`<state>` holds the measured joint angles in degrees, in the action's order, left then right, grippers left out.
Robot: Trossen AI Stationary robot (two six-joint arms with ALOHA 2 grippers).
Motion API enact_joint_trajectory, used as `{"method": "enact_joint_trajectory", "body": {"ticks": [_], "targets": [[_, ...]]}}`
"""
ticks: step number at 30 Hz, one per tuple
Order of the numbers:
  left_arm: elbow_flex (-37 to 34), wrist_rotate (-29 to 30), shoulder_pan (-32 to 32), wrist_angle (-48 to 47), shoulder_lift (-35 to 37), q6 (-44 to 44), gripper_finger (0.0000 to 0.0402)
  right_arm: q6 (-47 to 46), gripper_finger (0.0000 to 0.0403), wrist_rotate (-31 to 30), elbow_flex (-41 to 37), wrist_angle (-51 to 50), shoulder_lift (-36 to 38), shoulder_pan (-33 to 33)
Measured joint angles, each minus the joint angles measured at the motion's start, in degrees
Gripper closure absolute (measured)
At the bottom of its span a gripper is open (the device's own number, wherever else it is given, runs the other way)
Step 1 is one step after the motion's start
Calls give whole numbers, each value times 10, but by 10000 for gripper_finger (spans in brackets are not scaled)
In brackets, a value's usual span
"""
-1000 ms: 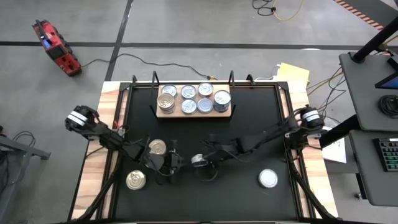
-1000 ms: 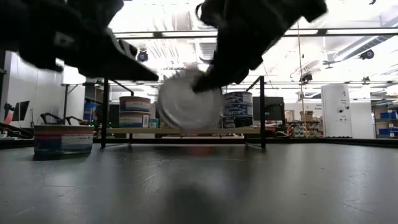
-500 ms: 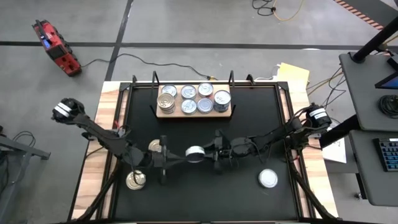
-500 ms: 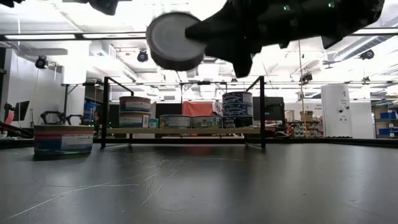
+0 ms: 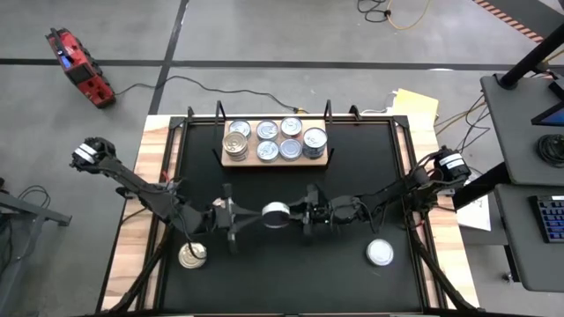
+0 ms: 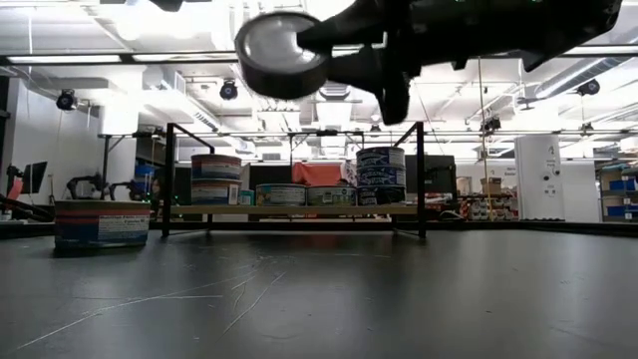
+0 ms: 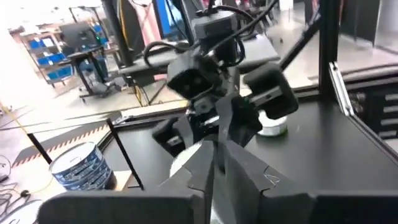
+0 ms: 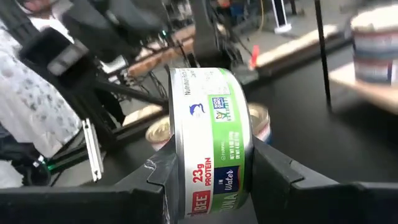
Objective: Stack canned seafood by type on shelf
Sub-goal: Stack the green tuna can on top of the other green tuna can on the shelf
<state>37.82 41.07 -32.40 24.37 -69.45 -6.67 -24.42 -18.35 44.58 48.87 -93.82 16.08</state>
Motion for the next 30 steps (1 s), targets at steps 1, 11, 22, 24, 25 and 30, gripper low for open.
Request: {"method": "enact_joint_trajectory", "body": {"ticks": [1, 11, 22, 24, 25, 30], "targets": [[12, 0, -1, -28, 0, 8, 373, -15, 272, 1, 0, -10, 0, 1], [63, -1, -5, -120, -74, 23, 290, -16, 272, 5, 0, -69, 0, 17], [59, 0, -6, -119, -129, 75, 178, 33, 272, 3, 0, -76, -1, 34], [56, 0, -4, -117, -133, 85, 164, 65, 272, 3, 0, -75, -1, 38], [56, -1, -4, -117, -135, 89, 157, 81, 272, 3, 1, -76, -1, 40], [55, -20, -3, -90, -137, 91, 137, 127, 272, 1, 1, -79, -1, 44]]}}
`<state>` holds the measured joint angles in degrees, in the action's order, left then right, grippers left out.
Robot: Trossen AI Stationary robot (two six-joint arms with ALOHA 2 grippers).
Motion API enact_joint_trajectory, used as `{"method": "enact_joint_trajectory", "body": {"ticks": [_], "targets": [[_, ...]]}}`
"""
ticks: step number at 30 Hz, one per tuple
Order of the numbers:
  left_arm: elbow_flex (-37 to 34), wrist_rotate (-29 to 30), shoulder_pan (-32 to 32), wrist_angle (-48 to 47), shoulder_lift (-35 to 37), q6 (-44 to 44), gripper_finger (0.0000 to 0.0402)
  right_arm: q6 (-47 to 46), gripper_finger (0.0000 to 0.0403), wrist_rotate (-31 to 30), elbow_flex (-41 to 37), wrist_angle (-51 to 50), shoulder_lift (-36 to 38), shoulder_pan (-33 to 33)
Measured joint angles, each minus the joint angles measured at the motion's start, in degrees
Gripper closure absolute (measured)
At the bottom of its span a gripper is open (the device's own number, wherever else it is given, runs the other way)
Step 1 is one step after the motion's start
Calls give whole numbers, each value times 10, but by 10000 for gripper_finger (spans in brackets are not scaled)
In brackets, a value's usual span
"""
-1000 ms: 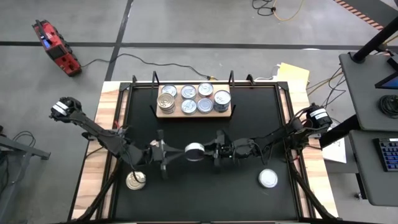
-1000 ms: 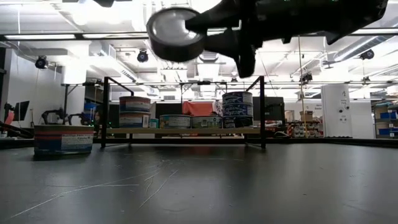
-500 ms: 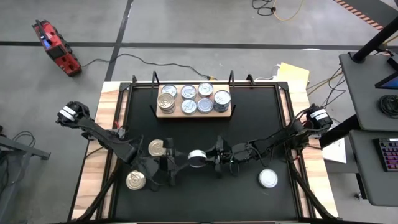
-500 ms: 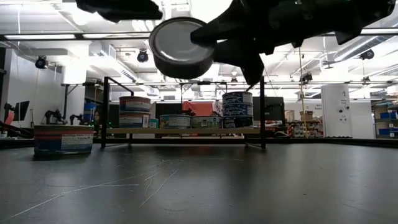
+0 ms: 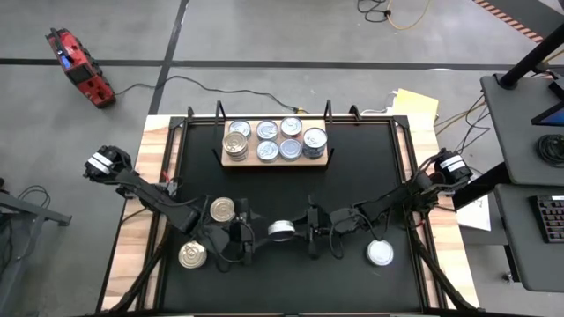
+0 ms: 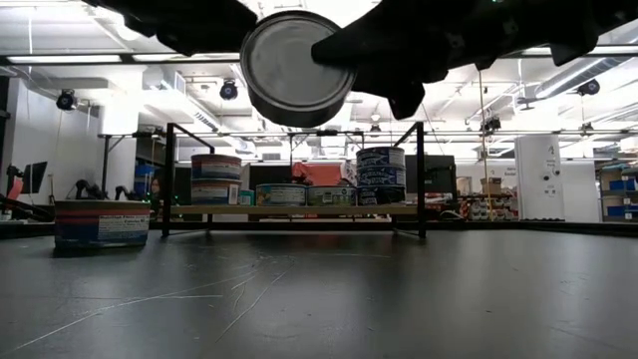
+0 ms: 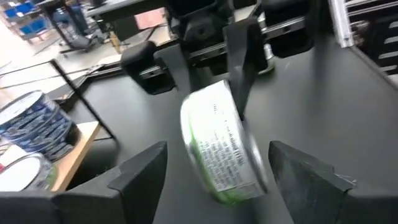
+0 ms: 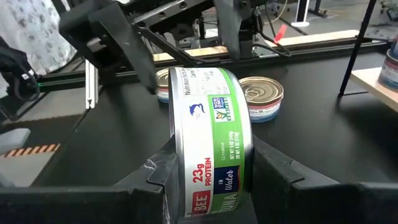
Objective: Stack canned seafood by type on shelf
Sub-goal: Stack the green tuna can on top of the other green tuna can on the shelf
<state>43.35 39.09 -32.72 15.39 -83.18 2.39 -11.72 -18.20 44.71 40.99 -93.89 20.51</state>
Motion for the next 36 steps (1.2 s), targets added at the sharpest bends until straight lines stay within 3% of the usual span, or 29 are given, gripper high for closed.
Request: {"method": "enact_joint_trajectory", "body": {"ticks": [3, 18, 26, 29, 32, 36], "targets": [[0, -26, 4, 12, 0, -1, 135, 11, 272, -6, 0, 0, 0, 0], [-13, -23, 22, 119, -60, -27, 165, 36, 272, -12, 1, 0, -1, 0], [-18, -24, 32, 120, -64, -19, 173, 39, 272, -13, 2, -1, -1, 0], [-18, -25, 32, 121, -64, -19, 205, 39, 272, -13, 2, -1, -1, 0], [-19, -21, 33, 125, -63, 3, 266, 57, 272, -26, 1, -3, -1, 0], [-19, -15, 35, 124, -61, 6, 273, 56, 272, -26, 1, -4, -1, 0]]}}
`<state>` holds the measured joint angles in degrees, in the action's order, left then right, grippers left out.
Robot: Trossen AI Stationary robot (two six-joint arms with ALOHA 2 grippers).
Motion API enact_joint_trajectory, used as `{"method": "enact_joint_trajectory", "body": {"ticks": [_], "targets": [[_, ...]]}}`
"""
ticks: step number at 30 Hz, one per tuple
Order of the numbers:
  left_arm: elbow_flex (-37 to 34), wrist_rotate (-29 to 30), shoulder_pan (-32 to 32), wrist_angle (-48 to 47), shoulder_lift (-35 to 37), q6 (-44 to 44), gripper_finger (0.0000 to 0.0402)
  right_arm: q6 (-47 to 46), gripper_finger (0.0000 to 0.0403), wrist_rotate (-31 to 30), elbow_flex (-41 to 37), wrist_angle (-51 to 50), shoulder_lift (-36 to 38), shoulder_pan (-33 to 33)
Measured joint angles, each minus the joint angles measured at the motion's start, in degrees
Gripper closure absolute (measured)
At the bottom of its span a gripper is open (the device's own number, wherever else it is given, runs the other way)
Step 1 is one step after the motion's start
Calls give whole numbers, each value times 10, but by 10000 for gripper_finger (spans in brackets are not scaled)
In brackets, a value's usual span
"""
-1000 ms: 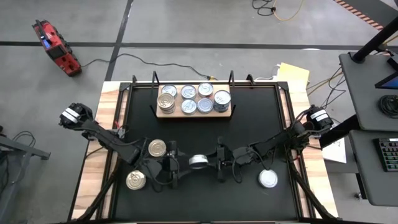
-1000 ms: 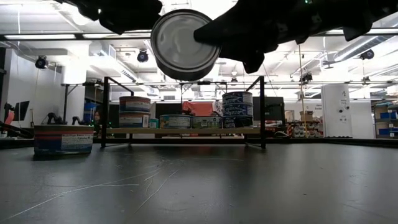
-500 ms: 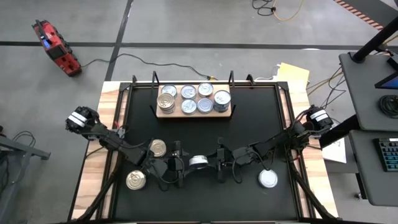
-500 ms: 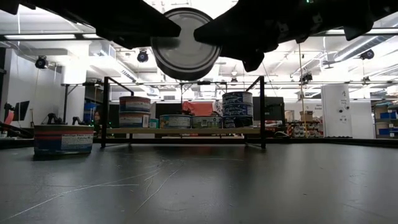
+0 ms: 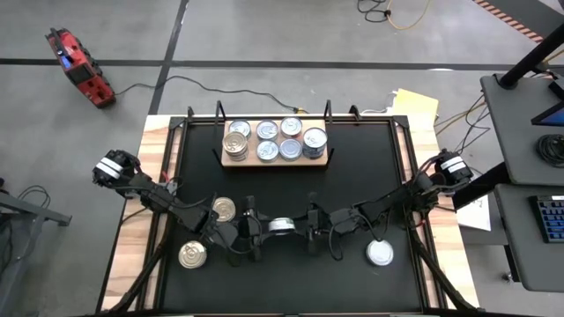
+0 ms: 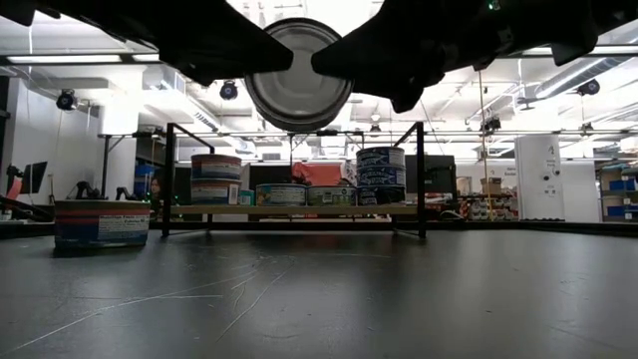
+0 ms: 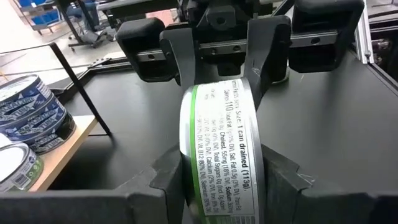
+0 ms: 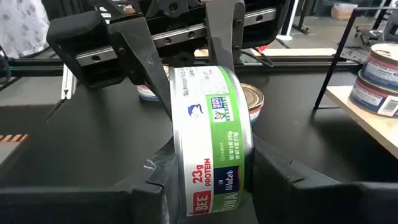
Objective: Stack canned seafood by type on shelf
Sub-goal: Stack the green tuna can on top of the other green tuna can on the shelf
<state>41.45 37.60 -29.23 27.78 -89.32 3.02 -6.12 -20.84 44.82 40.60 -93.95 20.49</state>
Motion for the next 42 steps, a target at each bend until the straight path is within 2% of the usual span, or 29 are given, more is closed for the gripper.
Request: {"method": "enact_joint_trajectory", "body": {"ticks": [2, 5, 8, 12, 16, 21, 25, 27, 30, 33, 36, 39, 42], "targets": [[0, 8, 2, -3, 0, 11, 274, -23, 246, 9, 0, 2, 0, 0], [-1, 24, 5, -10, 1, 17, 281, -58, 170, 17, 0, 8, 2, -1], [-1, 30, 5, -15, 10, 25, 281, -63, 111, 17, 0, 6, 16, -1], [-1, 20, 6, -60, 44, 49, 281, -63, 75, 18, 0, -18, 62, 4], [-1, 1, 6, -105, 102, 89, 281, -43, 75, 17, 0, -79, 125, 15], [-1, -28, 12, -128, 178, 228, 281, 62, 100, 18, 2, -87, 163, 49], [-1, -123, 32, -143, 218, 390, 281, 208, 121, 20, 23, -91, 150, 88], [-1, -177, 47, -155, 229, 485, 281, 315, 130, 17, 39, -92, 135, 109], [-7, -202, 56, -158, 240, 595, 281, 494, 143, 7, 72, -92, 97, 137], [-8, -208, 57, -161, 239, 631, 281, 646, 155, -59, 117, -94, 49, 154], [-8, -208, 57, -154, 239, 636, 281, 764, 163, -191, 172, -92, -7, 159], [-8, -207, 57, -150, 238, 635, 281, 845, 166, -327, 231, -94, -63, 159], [-8, -207, 57, -132, 238, 635, 281, 914, 164, -397, 275, -93, -104, 151]]}}
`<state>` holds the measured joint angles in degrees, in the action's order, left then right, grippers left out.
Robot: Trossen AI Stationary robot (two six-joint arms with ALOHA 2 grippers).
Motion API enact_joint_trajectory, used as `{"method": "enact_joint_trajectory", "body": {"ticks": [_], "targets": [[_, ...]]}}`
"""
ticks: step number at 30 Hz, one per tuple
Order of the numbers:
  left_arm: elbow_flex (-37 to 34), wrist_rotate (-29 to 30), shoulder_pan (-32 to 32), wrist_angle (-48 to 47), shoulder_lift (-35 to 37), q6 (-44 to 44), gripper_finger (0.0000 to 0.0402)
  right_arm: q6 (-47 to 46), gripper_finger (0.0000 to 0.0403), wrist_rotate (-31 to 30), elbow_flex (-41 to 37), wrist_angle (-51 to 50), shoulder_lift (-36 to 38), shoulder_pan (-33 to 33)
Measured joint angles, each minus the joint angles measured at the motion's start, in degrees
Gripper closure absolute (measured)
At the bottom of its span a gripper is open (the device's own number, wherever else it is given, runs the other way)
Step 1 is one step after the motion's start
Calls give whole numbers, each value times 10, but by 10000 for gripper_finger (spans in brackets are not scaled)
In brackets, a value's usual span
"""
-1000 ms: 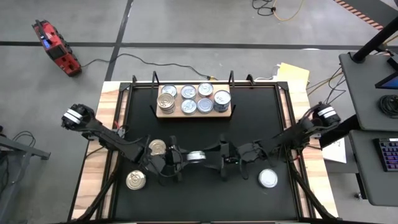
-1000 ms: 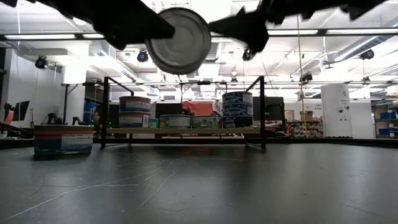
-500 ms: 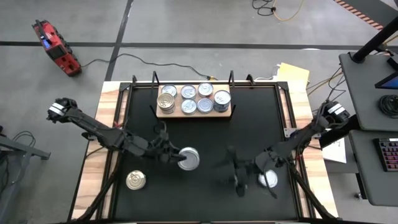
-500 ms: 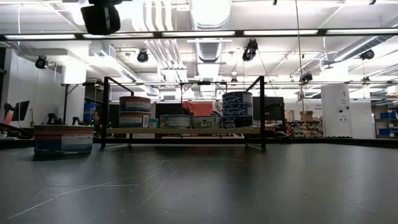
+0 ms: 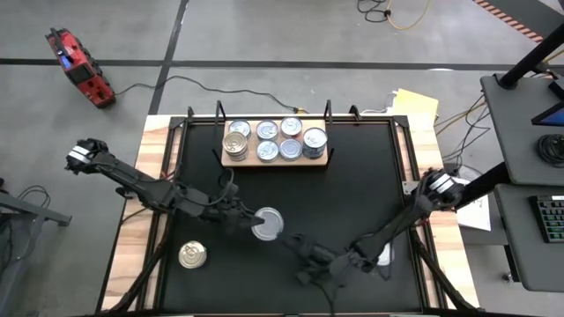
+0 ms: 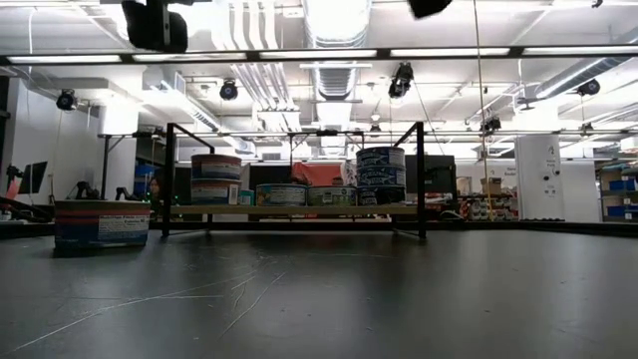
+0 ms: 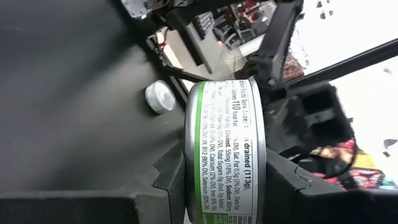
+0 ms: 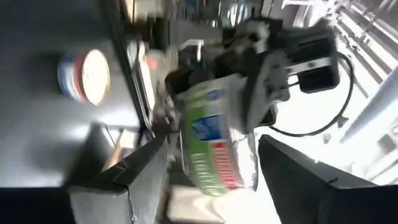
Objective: Stack canned seafood by type on shelf
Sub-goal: Stack the green tuna can on top of the other green tuna can on the shelf
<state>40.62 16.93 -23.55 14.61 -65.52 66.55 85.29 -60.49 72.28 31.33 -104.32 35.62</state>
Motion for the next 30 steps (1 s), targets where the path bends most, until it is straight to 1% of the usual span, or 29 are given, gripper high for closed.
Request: {"method": "enact_joint_trajectory", "body": {"ticks": [2, 4, 9, 13, 17, 18, 19, 22, 25, 27, 30], "targets": [[0, -1, 0, 9, 0, 0, 281, 34, 160, -19, 19, -3, -19, -5], [0, -14, 0, 10, 0, 0, 281, 51, 156, -29, 30, -9, -28, -11], [0, -24, -2, 10, -4, 0, 281, 47, 158, -42, 47, -9, -32, -26], [0, -27, -2, 9, -9, -7, 281, 47, 178, -40, 51, -10, -32, -33], [0, -28, -2, 11, -9, -21, 280, 56, 216, -39, 51, -13, -32, -34], [0, -29, -3, 14, -9, -21, 271, 58, 227, -38, 51, -13, -32, -34], [0, -29, -3, 14, -9, -28, 249, 57, 240, -37, 51, -12, -32, -34], [0, -21, -2, 7, -9, -81, 156, 47, 272, -40, 50, -11, -31, -34], [0, -21, -1, 10, -3, -151, 74, 45, 273, -41, 50, -12, -31, -34], [0, -21, 0, 9, 3, -198, 37, 43, 273, -42, 50, -12, -31, -34], [0, -21, 2, 9, 12, -282, 14, 35, 273, -47, 49, -12, -27, -35]]}}
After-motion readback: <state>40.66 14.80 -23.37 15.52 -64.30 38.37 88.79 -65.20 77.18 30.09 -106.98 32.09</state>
